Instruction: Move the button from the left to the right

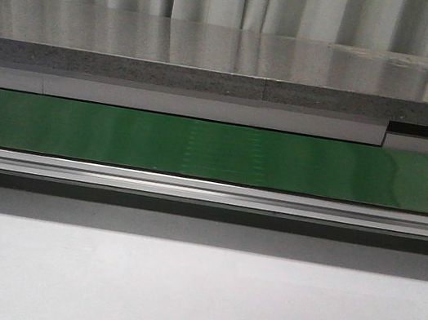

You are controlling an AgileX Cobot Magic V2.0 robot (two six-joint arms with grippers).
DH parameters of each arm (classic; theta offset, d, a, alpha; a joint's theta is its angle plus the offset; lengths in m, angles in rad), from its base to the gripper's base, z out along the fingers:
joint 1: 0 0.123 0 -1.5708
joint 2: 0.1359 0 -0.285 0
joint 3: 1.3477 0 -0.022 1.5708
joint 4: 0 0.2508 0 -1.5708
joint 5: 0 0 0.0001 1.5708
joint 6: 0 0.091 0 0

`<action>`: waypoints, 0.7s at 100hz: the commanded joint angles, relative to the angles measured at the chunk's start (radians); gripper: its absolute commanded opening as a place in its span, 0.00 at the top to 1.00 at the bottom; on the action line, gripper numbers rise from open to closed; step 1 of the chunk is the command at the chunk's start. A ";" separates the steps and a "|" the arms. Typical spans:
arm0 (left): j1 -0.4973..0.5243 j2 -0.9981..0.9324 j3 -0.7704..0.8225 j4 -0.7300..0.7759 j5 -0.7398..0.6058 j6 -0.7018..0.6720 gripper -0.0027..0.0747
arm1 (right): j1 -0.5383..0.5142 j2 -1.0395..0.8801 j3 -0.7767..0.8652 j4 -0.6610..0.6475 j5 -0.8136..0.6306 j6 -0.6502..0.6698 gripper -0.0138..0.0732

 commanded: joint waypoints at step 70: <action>-0.007 0.095 -0.100 0.033 0.047 -0.007 0.19 | 0.000 -0.015 -0.016 -0.004 -0.078 -0.001 0.92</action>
